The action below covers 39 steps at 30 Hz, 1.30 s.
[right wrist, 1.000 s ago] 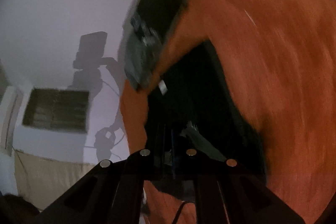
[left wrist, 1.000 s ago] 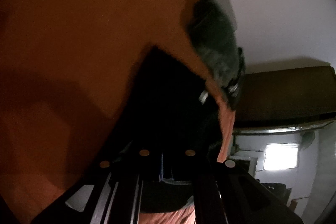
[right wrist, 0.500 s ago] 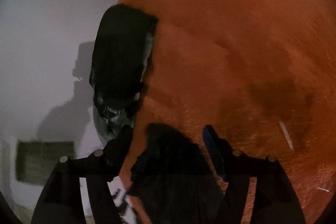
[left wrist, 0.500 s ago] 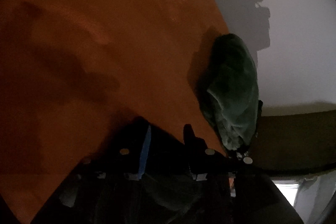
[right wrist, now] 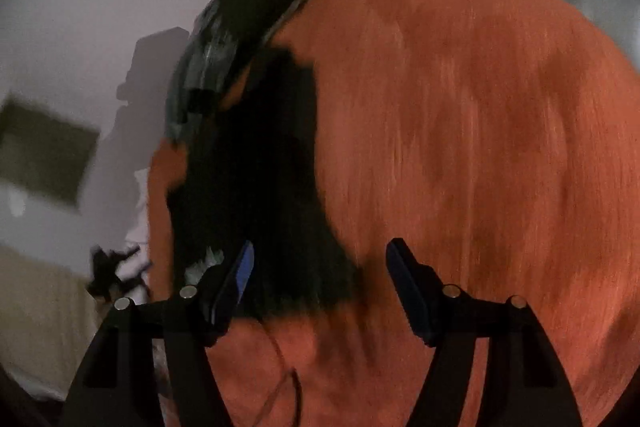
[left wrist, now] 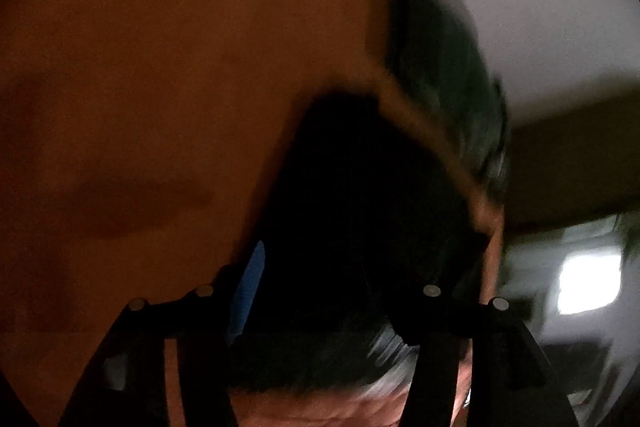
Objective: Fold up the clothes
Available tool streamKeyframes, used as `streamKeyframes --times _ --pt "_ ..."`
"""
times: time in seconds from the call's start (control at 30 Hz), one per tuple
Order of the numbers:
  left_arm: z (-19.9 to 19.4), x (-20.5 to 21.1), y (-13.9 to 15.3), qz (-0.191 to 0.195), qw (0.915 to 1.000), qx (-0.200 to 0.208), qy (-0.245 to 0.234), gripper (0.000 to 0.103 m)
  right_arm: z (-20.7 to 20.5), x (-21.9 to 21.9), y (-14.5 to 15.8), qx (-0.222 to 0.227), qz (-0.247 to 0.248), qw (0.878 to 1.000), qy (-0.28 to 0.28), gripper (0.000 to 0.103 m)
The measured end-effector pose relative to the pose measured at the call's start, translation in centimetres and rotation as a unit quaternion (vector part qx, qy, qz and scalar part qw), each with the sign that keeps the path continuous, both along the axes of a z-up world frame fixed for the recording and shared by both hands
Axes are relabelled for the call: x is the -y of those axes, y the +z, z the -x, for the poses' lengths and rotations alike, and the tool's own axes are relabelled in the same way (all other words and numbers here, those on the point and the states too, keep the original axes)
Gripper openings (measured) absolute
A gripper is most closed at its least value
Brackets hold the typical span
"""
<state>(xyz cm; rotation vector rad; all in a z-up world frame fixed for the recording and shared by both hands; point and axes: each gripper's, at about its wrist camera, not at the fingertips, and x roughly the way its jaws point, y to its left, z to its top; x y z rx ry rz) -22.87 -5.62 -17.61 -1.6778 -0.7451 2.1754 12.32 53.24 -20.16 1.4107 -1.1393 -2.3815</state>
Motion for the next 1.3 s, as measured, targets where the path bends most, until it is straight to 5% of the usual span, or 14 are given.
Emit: streamKeyframes --times 0.1,0.23,0.6,0.67,0.73,0.87,1.1,1.3 --pt "-5.2 1.3 -3.0 0.014 0.9997 0.019 0.007 0.058 -2.3 1.6 -2.5 0.015 0.026 0.999 -0.016 0.069" --pt "-9.0 3.1 -5.9 -0.072 0.9954 0.045 0.044 0.058 -3.0 1.8 -4.1 0.018 0.086 0.994 -0.068 0.069" --pt "-9.1 2.1 -7.1 -0.105 0.9817 0.018 0.158 0.074 2.6 5.1 -4.8 -0.011 0.15 0.983 -0.104 0.068" --pt "-8.9 2.0 -7.0 -0.087 0.9784 0.014 0.187 0.064 3.0 5.5 -3.9 -0.006 0.116 0.988 -0.106 0.034" --pt "-8.6 2.1 -7.2 -0.071 0.9756 0.006 0.207 0.017 3.7 5.6 -3.9 0.019 0.076 0.991 -0.111 0.01" --pt "-8.3 0.8 -6.5 -0.068 0.9717 -0.02 0.225 0.01 2.9 5.3 -3.9 0.033 0.072 0.987 -0.141 0.007" --pt "-12.5 2.0 -3.0 -0.064 0.9813 -0.054 0.173 0.009 -1.6 5.2 -0.9 0.012 0.058 0.99 -0.126 0.005" --pt "-21.3 4.6 -3.9 -0.082 0.9854 0.015 0.149 0.01 -7.0 4.4 -0.4 0.03 0.082 0.989 -0.118 0.005"
